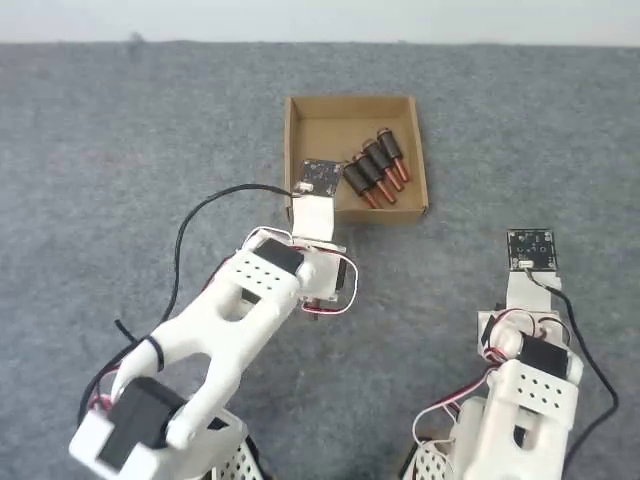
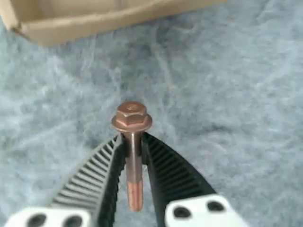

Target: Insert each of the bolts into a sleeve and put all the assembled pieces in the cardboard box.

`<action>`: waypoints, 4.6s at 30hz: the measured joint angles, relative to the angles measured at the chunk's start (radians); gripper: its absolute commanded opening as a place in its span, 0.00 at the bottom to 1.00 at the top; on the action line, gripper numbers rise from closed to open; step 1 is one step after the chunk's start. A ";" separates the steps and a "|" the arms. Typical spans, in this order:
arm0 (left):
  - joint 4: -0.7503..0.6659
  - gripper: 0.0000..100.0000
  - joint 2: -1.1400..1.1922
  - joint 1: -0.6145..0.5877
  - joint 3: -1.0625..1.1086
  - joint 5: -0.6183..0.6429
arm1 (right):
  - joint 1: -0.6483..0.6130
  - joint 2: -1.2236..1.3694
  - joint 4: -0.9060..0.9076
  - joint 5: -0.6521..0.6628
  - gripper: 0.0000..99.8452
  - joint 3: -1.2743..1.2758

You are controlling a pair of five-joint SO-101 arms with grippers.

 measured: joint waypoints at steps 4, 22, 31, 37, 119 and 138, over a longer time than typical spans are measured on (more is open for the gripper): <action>0.000 0.02 0.087 -0.071 -0.063 0.017 | 0.000 0.000 0.000 0.000 0.01 0.000; 0.101 0.09 0.376 -0.109 -0.313 0.018 | 0.000 0.000 0.000 0.000 0.01 0.000; 0.104 0.08 0.376 -0.143 -0.313 0.018 | 0.000 0.000 0.000 0.000 0.01 0.000; 0.104 0.07 0.376 -0.143 -0.313 0.005 | 0.000 0.000 0.000 0.000 0.01 0.000; -0.155 0.01 -0.290 -0.776 0.327 -0.382 | -0.275 0.000 -0.781 0.000 0.01 0.000; -0.155 0.01 -0.293 -0.776 0.327 -0.382 | -0.296 0.290 -1.097 -0.141 0.01 -0.069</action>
